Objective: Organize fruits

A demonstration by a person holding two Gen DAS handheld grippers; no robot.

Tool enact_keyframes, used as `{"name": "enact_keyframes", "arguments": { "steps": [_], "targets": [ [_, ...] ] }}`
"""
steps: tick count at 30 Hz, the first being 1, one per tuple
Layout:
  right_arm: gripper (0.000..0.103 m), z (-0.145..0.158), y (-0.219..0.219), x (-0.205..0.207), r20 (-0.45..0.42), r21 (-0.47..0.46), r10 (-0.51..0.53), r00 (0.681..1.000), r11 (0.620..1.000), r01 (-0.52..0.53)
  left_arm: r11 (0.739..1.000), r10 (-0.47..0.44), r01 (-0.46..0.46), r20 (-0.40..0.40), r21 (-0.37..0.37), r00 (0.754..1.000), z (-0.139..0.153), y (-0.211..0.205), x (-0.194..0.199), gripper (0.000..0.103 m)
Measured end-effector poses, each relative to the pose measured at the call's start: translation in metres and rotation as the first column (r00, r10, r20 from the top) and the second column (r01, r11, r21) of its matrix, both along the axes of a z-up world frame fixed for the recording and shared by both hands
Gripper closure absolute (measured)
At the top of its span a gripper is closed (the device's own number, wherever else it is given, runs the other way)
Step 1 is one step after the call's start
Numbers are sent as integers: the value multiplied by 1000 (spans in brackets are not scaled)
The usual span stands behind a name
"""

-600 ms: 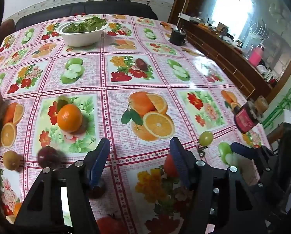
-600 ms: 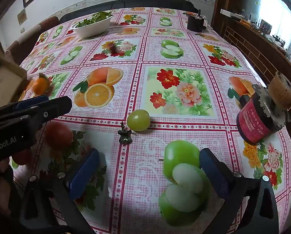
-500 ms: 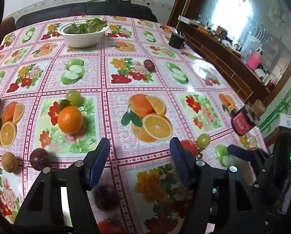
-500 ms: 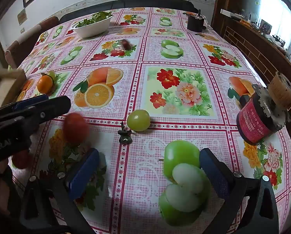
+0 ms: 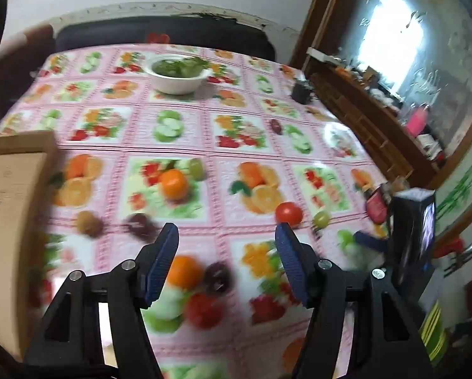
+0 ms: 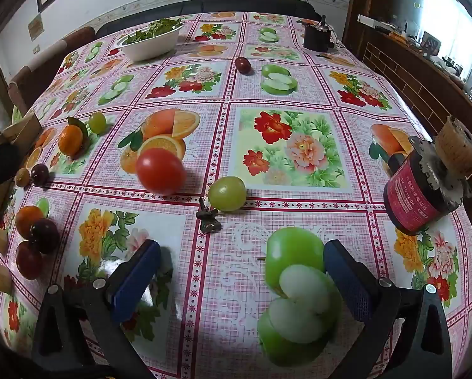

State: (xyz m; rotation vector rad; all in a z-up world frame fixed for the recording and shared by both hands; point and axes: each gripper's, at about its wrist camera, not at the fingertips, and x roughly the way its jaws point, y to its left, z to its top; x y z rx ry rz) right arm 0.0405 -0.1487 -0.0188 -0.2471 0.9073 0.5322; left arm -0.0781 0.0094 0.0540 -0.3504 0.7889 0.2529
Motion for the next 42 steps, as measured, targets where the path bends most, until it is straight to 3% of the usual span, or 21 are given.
{"name": "enact_keyframes", "arguments": {
  "steps": [7,9,11,14,20,27,37,42],
  "targets": [
    [1,5,-2,-13,26,5,-27,999,1000,27,997,77,-76,-81,10,994,-10,12,-35,40],
    [1,14,-11,-22,-10,125,-46,999,991,47,997,82,-81,-83,9,993,-11,12,-46,40],
    [1,19,-19,-30,-100,256,7,995,967,19,996,86,-85,-91,20,992,-13,9,-55,40],
    [1,27,-12,-53,-150,303,130,980,950,-80,996,87,-85,-101,27,991,-12,7,-67,40],
    [1,52,3,-90,-23,174,183,983,969,-177,996,91,-90,-122,19,988,-16,5,-85,40],
    [2,57,9,-103,42,63,124,991,990,-126,988,137,-125,-144,93,980,-13,-2,-90,40],
    [2,61,1,-98,61,51,88,994,995,-91,968,195,-172,-111,185,975,-1,-3,-96,40],
    [2,62,-5,-96,67,60,78,995,995,-82,966,196,-170,-118,197,974,-1,-4,-94,40]
  ]
}}
